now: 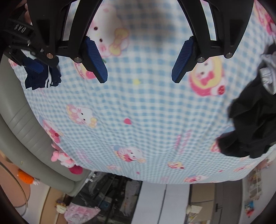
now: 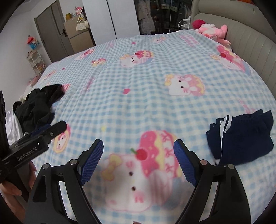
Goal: Fold clothes
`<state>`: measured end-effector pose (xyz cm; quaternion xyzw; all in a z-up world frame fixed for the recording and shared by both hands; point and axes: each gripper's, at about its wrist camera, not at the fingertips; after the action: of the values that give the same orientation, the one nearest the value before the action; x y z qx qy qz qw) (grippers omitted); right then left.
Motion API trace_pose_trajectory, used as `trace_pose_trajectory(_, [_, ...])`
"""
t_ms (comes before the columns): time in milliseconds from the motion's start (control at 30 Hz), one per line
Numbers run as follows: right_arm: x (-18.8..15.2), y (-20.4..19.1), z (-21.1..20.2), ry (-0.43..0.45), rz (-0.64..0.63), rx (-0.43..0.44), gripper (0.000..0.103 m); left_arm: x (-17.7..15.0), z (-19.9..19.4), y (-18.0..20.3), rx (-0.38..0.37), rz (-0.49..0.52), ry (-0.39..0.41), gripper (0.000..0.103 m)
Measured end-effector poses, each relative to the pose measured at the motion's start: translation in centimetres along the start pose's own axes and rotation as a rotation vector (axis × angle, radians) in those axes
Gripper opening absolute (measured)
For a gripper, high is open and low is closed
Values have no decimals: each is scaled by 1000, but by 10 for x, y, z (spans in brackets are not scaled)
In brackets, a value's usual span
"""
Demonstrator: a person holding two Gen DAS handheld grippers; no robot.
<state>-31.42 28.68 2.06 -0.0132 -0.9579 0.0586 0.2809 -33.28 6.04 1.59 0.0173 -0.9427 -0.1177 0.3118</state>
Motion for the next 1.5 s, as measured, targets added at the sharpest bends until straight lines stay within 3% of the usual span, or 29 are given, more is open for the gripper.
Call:
trace_pose_trajectory(133, [-27, -39, -38, 20, -103, -53, 85, -29, -52, -22, 41, -25, 57, 80])
trace_pose_trajectory(267, [-64, -62, -83, 62, -126, -17, 87, -67, -102, -39, 116, -5, 74, 82])
trace_pose_trajectory(500, [-133, -94, -131, 80, -138, 8, 88, -145, -186, -61, 146, -38, 130, 85])
trace_pose_trajectory(600, [-158, -107, -147, 83, -153, 30, 94, -173, -204, -67, 164, -57, 131, 86])
trace_pose_trajectory(833, [-206, -118, -163, 75, -157, 21, 94, -215, -222, -65, 184, -15, 129, 86])
trace_pose_trajectory(1067, [-245, -102, -149, 50, -112, -33, 94, -247, -211, -59, 177, -21, 85, 86])
trace_pose_trajectory(1500, [-254, -100, -136, 13, -114, -2, 94, -250, -201, -49, 135, -15, 50, 86])
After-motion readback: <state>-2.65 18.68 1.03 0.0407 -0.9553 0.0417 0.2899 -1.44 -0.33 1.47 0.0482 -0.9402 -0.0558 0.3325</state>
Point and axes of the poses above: each gripper's, at about its wrist camera, not at the fingertips, and z roughly the way its jaws point, y to its right, x to its top, and after that the axes turned 5 degrees about -y, right-handed
